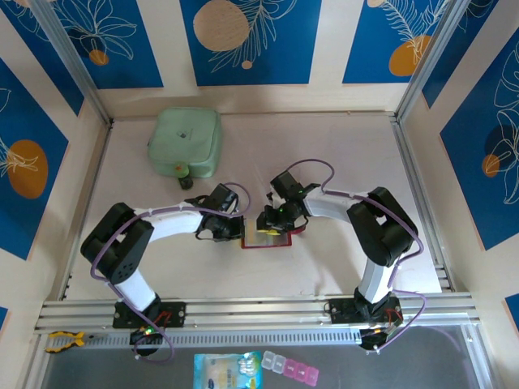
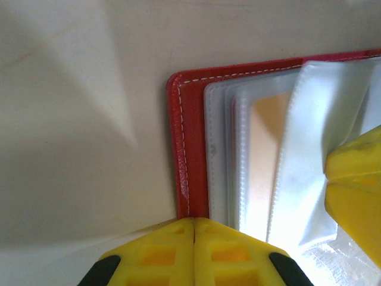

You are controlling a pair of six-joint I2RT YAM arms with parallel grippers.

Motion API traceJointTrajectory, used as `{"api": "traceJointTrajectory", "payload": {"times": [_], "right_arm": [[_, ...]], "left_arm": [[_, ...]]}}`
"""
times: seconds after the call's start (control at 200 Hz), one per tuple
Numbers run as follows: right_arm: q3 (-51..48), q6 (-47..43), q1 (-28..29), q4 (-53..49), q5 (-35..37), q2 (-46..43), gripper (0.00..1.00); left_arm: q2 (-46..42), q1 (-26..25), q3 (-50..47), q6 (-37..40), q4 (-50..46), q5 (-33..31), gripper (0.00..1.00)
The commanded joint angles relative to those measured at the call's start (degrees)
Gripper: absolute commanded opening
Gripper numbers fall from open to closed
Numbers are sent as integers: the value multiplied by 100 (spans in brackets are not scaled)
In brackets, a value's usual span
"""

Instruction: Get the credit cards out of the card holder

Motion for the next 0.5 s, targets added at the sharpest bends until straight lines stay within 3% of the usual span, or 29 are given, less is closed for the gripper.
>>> {"api": "traceJointTrajectory", "payload": {"times": [0.0, 0.28, 0.495], "right_arm": [[-177, -91, -63, -49, -123, -126, 33], [-388, -246, -204, 163, -503, -109, 28], [-574, -244, -314, 410, -733, -98, 25]], "left_arm": [[-64, 54, 134, 95, -279, -129, 9], [-261, 62, 461, 61, -399, -57, 14], [-338, 29, 443, -296, 21, 280, 24]]}}
